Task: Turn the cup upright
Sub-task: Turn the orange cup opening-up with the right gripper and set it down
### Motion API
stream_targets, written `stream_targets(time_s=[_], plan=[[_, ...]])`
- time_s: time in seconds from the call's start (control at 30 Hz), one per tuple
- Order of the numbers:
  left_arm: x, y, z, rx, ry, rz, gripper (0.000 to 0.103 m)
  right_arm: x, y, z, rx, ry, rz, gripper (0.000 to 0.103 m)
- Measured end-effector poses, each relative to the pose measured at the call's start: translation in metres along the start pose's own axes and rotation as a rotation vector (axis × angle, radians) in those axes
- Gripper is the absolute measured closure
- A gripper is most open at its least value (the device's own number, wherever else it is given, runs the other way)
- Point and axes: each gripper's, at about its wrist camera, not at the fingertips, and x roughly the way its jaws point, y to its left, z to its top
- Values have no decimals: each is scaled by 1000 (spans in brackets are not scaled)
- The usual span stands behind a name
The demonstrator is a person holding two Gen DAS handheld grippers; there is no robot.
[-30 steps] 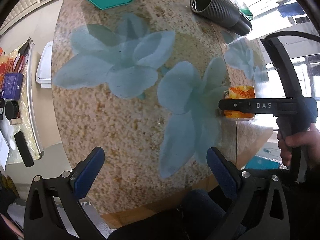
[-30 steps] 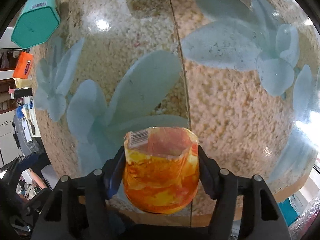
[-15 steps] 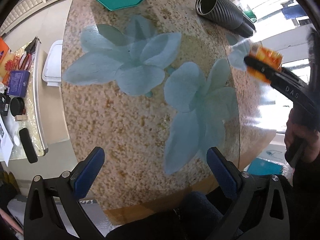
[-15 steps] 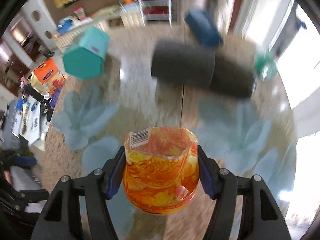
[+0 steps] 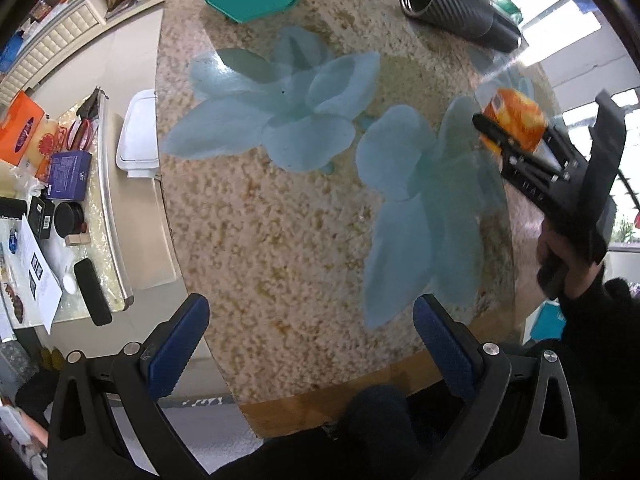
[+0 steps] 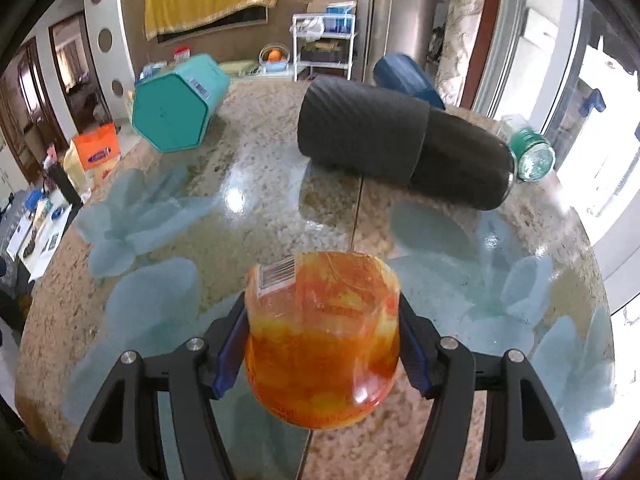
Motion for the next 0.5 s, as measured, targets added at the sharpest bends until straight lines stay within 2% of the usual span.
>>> stream_targets(time_s=[0.1,0.33,0.5], plan=[[-3,3,0,-16,-22,-7,0,-4,-3,-3,25,-12,17,39],[1,-2,1,-9,-1,4,0,-3,2,-16,49,-3,26,38],[2,-4,1,-14,-4,-10,0,-1,1,-15,62,32,49,36]])
